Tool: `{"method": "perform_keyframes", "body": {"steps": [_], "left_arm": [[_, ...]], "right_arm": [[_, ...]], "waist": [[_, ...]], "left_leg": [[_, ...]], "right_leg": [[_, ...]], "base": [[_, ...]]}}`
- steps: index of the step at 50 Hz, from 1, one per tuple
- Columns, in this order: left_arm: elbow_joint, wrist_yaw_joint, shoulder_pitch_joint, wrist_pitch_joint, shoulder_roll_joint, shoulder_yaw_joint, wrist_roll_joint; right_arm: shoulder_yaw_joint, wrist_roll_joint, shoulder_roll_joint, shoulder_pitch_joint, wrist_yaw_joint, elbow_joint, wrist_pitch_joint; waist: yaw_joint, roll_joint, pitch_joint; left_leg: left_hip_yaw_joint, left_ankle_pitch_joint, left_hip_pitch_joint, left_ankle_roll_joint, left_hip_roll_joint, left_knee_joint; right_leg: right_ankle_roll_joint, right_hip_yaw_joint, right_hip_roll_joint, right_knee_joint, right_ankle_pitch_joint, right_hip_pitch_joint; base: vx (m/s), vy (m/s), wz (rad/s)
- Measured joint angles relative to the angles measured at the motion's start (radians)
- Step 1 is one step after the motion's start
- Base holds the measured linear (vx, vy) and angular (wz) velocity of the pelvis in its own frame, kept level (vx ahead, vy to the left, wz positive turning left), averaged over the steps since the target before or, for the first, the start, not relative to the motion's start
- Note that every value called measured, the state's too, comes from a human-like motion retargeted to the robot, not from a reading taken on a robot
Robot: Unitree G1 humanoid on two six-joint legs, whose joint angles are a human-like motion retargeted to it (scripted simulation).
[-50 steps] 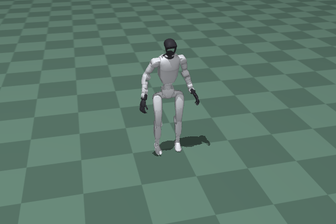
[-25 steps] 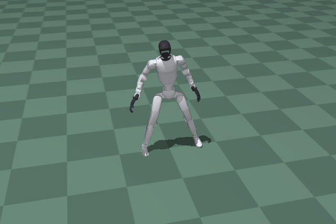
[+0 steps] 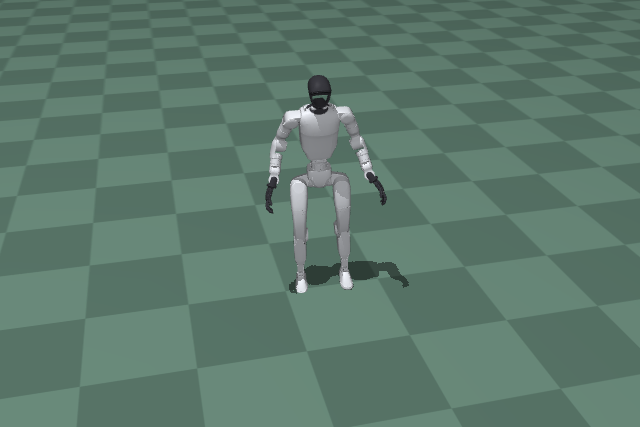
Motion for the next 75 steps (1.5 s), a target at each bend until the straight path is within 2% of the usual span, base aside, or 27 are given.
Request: {"method": "perform_keyframes", "body": {"steps": [2, 8, 11, 15, 20, 26, 28, 34, 38, 40, 45, 48, 52, 55, 57, 61, 63, 65, 68, 70, 75], "left_arm": [[0.015, -0.026, 0.013, 0.000, -0.031, 0.003, 0.053], [0.005, -0.100, 0.099, -0.028, -0.119, -0.032, 0.163], [0.007, -0.141, 0.147, -0.042, -0.123, -0.068, 0.179], [0.048, -0.166, 0.195, -0.039, -0.104, -0.089, 0.208], [0.113, -0.124, 0.205, -0.030, -0.080, -0.050, 0.183], [0.105, -0.097, 0.184, -0.048, -0.058, 0.020, 0.111], [0.080, -0.100, 0.182, -0.057, -0.040, 0.018, 0.122], [-0.005, -0.091, 0.130, -0.081, 0.054, -0.036, 0.230], [0.008, -0.054, 0.072, -0.075, 0.093, -0.078, 0.224], [0.056, -0.035, 0.028, -0.052, 0.103, -0.086, 0.207], [0.183, 0.005, -0.021, 0.012, 0.094, -0.041, 0.151], [0.208, 0.010, -0.007, 0.020, 0.078, -0.012, 0.109], [0.184, -0.017, 0.022, 0.017, 0.040, 0.018, 0.093], [0.147, -0.036, 0.042, 0.011, -0.016, 0.051, 0.105], [0.129, -0.031, 0.037, 0.011, -0.065, 0.069, 0.111], [0.100, -0.018, 0.020, 0.002, -0.138, 0.040, 0.170], [0.086, -0.026, 0.020, -0.006, -0.144, -0.001, 0.227], [0.079, -0.043, 0.028, -0.009, -0.132, -0.036, 0.288], [0.095, -0.060, 0.047, -0.005, -0.099, -0.033, 0.316], [0.118, -0.059, 0.060, 0.000, -0.079, -0.002, 0.284], [0.156, -0.021, 0.093, -0.010, -0.039, 0.117, 0.159]], "right_arm": [[0.010, -0.024, -0.038, -0.019, 0.019, 0.007, 0.005], [0.043, -0.082, -0.180, -0.100, 0.037, 0.057, 0.015], [0.054, -0.107, -0.229, -0.152, 0.007, 0.092, 0.019], [0.026, -0.123, -0.254, -0.168, -0.040, 0.096, 0.013], [-0.037, -0.101, -0.248, -0.101, -0.068, 0.076, -0.012], [-0.033, -0.139, -0.235, -0.072, -0.089, 0.180, -0.001], [-0.030, -0.155, -0.229, -0.064, -0.101, 0.215, 0.007], [-0.092, -0.127, -0.158, -0.026, -0.128, 0.231, 0.008], [-0.096, -0.107, -0.073, -0.012, -0.120, 0.193, 0.004], [-0.071, -0.116, -0.031, -0.027, -0.123, 0.161, 0.004], [0.007, -0.180, -0.004, -0.069, -0.112, 0.034, -0.009], [0.025, -0.202, -0.022, -0.084, -0.073, -0.032, -0.019], [0.036, -0.200, -0.055, -0.115, -0.017, -0.067, -0.019], [0.036, -0.204, -0.088, -0.133, 0.022, -0.058, -0.007], [0.027, -0.205, -0.111, -0.148, 0.025, -0.035, 0.002], [0.018, -0.199, -0.159, -0.179, -0.005, 0.067, 0.022], [0.037, -0.207, -0.182, -0.212, -0.018, 0.149, 0.040], [0.065, -0.239, -0.196, -0.250, -0.022, 0.233, 0.063], [0.094, -0.313, -0.188, -0.297, -0.013, 0.325, 0.091], [0.096, -0.332, -0.175, -0.292, -0.023, 0.332, 0.093], [0.080, -0.309, -0.154, -0.207, -0.046, 0.237, 0.048]], "waist": [[0.010, 0.027, 0.008], [0.039, 0.102, 0.028], [0.035, 0.107, 0.019], [0.004, 0.099, -0.009], [-0.032, 0.087, -0.046], [-0.041, 0.113, -0.060], [-0.038, 0.119, -0.057], [-0.005, 0.086, -0.027], [0.038, 0.030, -0.002], [0.048, 0.016, 0.013], [0.008, 0.026, 0.025], [-0.030, 0.028, 0.018], [-0.050, 0.037, 0.010], [-0.052, 0.064, 0.016], [-0.044, 0.089, 0.030], [-0.013, 0.115, 0.055], [0.000, 0.111, 0.058], [0.003, 0.098, 0.055], [-0.001, 0.068, 0.046], [0.002, 0.045, 0.038], [0.017, 0.014, 0.021]], "left_leg": [[0.023, -0.005, -0.005, 0.001, -0.018, 0.015], [0.092, -0.047, -0.047, 0.032, -0.067, 0.110], [0.139, -0.088, -0.065, 0.060, -0.060, 0.183], [0.141, -0.116, -0.059, 0.077, -0.006, 0.256], [0.092, -0.102, -0.021, 0.017, 0.118, 0.258], [0.060, 0.086, 0.026, -0.075, 0.291, 0.190], [0.031, 0.105, 0.031, -0.088, 0.316, 0.185], [-0.033, -0.125, -0.006, -0.073, 0.241, 0.239], [-0.052, -0.153, -0.035, -0.013, 0.126, 0.248], [-0.063, -0.127, -0.037, 0.003, 0.095, 0.220], [-0.091, -0.069, -0.019, -0.007, 0.075, 0.112], [-0.096, -0.048, -0.008, -0.026, 0.054, 0.061], [-0.071, -0.025, 0.002, -0.047, 0.019, 0.006], [-0.053, -0.020, 0.009, -0.052, -0.008, -0.012], [-0.046, -0.028, 0.008, -0.048, -0.029, -0.005], [-0.009, -0.090, -0.020, -0.013, -0.090, 0.070], [0.057, -0.130, -0.051, 0.014, -0.101, 0.137], [0.146, -0.154, -0.079, 0.046, -0.083, 0.206], [0.205, -0.163, -0.100, 0.074, -0.011, 0.296], [0.171, -0.155, -0.095, 0.060, 0.037, 0.312], [0.044, -0.142, -0.041, -0.025, 0.185, 0.246]], "right_leg": [[0.011, 0.030, -0.017, -0.015, 0.023, -0.002], [0.136, 0.109, -0.081, -0.084, 0.101, -0.002], [0.156, 0.137, -0.124, -0.152, 0.139, 0.007], [0.160, 0.144, -0.178, -0.207, 0.172, 0.015], [0.178, 0.114, -0.235, -0.216, 0.181, 0.013], [0.155, 0.064, -0.270, -0.205, 0.189, 0.012], [0.155, 0.050, -0.289, -0.194, 0.199, 0.014], [0.204, -0.034, -0.404, -0.179, 0.277, 0.025], [0.196, -0.204, -0.487, -0.171, 0.332, 0.041], [0.177, -0.209, -0.457, -0.141, 0.292, 0.044], [0.116, -0.049, -0.266, -0.015, 0.120, 0.017], [0.086, -0.018, -0.160, 0.028, 0.049, 0.005], [0.028, -0.026, -0.049, 0.022, 0.000, -0.006], [-0.024, 0.096, 0.006, -0.007, 0.012, -0.008], [-0.005, 0.163, -0.004, -0.007, 0.028, -0.015], [0.132, 0.192, -0.088, -0.052, 0.050, 0.004], [0.169, 0.196, -0.136, -0.100, 0.069, 0.018], [0.168, 0.203, -0.181, -0.144, 0.089, 0.026], [0.134, 0.213, -0.228, -0.174, 0.105, 0.030], [0.132, 0.220, -0.250, -0.178, 0.111, 0.031], [0.158, 0.224, -0.282, -0.179, 0.116, 0.039]], "base": [[-0.10, 0.24, -0.57], [-0.11, 0.24, -0.66], [-0.09, 0.23, -0.52], [-0.05, 0.25, -0.07], [-0.06, 0.31, 0.39], [-0.10, 0.43, 0.44], [-0.13, 0.56, 0.51], [-0.16, 0.64, 0.67], [-0.16, 0.64, 0.42], [-0.15, 0.52, 0.36], [-0.10, 0.40, 0.41], [-0.06, 0.33, 0.24], [-0.06, 0.29, -0.17], [-0.05, 0.27, -0.27], [-0.04, 0.27, -0.24], [-0.05, 0.26, -0.17], [-0.05, 0.26, -0.17], [-0.03, 0.27, -0.14], [0.01, 0.28, -0.13], [0.04, 0.30, -0.14], [0.03, 0.39, -0.09]]}}
